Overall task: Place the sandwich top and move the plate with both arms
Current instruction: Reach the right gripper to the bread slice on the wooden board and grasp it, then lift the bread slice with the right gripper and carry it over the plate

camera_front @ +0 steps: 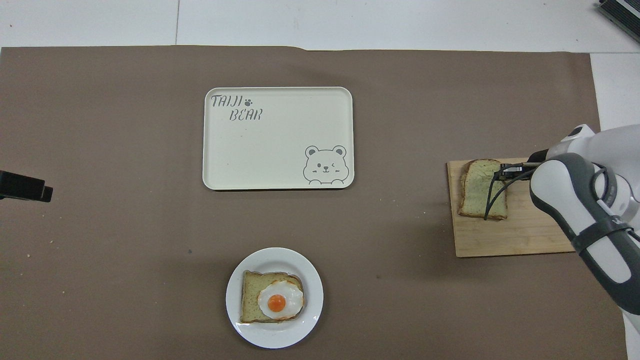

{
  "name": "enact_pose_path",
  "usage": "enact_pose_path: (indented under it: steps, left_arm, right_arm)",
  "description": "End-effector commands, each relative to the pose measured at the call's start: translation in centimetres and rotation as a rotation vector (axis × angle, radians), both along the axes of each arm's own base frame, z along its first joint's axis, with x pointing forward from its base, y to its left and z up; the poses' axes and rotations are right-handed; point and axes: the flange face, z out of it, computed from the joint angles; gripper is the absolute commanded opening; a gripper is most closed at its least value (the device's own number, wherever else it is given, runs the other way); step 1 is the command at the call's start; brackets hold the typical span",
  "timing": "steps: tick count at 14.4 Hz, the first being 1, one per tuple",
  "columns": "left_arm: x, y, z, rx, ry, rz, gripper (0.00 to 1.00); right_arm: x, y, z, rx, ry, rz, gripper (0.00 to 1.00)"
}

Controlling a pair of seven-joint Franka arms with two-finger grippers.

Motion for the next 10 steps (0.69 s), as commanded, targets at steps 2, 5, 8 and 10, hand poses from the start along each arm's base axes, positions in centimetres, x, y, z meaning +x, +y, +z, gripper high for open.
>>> enact_pose_path:
  steps: [2, 5, 8, 10]
  left_arm:
    - [-0.3, 0.2, 0.3, -0.008, 0.007, 0.004, 1.00]
    - [-0.3, 0.2, 0.3, -0.009, 0.005, 0.003, 1.00]
    - [-0.3, 0.2, 0.3, -0.008, 0.006, 0.004, 1.00]
    - [-0.3, 0.2, 0.4, -0.008, 0.003, 0.004, 1.00]
  right_arm:
    - [-0.6, 0.1, 4.2, -0.002, 0.011, 0.074, 0.00]
    - [-0.5, 1.4, 6.2, 0.026, 0.065, 0.108, 0.00]
    - [-1.0, 3.4, 7.1, 0.045, 0.110, 0.144, 0.00]
    - [-1.4, 3.9, 7.3, 0.065, 0.132, 0.150, 0.00]
